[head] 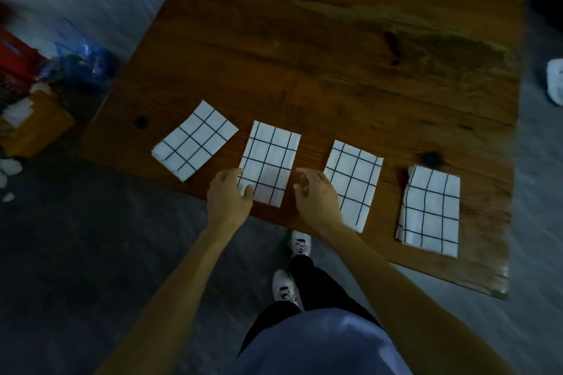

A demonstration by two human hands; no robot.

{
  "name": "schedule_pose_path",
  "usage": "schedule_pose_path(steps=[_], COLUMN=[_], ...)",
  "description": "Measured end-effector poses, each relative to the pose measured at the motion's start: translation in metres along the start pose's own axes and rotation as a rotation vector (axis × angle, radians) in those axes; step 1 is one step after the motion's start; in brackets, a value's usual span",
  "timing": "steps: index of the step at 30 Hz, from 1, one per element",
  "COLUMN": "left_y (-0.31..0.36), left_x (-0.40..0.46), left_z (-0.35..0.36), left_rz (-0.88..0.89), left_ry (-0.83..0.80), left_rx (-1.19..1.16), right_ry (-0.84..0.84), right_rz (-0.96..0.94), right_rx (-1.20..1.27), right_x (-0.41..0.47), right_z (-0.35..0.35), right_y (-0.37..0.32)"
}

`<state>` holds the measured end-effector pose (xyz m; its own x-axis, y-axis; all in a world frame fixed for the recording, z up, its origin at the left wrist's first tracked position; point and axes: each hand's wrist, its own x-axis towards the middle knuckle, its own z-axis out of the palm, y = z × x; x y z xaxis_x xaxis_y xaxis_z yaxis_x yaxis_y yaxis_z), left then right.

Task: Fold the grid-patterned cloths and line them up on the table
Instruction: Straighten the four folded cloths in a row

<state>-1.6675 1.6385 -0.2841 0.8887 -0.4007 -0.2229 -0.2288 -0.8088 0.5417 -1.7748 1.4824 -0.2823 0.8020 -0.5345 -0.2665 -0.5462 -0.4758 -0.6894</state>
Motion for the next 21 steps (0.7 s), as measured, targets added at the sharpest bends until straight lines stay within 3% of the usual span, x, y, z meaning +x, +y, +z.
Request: schedule_pose_path(steps=[11,21], left_y=[0.013,0.003], left_x=[0.048,0.064], left_z=[0.009,-0.002], left_rz=[-0.07,0.047], left_ry=[-0.041,-0.106], left_rx=[-0.029,-0.131], right_ry=[0.068,0.173], right_rz=[0.095,0.202], right_rx=[-0.012,-0.014], right_x=[0.047,0.048], right_z=[0.02,0.032], right_y=[-0.013,-0.021])
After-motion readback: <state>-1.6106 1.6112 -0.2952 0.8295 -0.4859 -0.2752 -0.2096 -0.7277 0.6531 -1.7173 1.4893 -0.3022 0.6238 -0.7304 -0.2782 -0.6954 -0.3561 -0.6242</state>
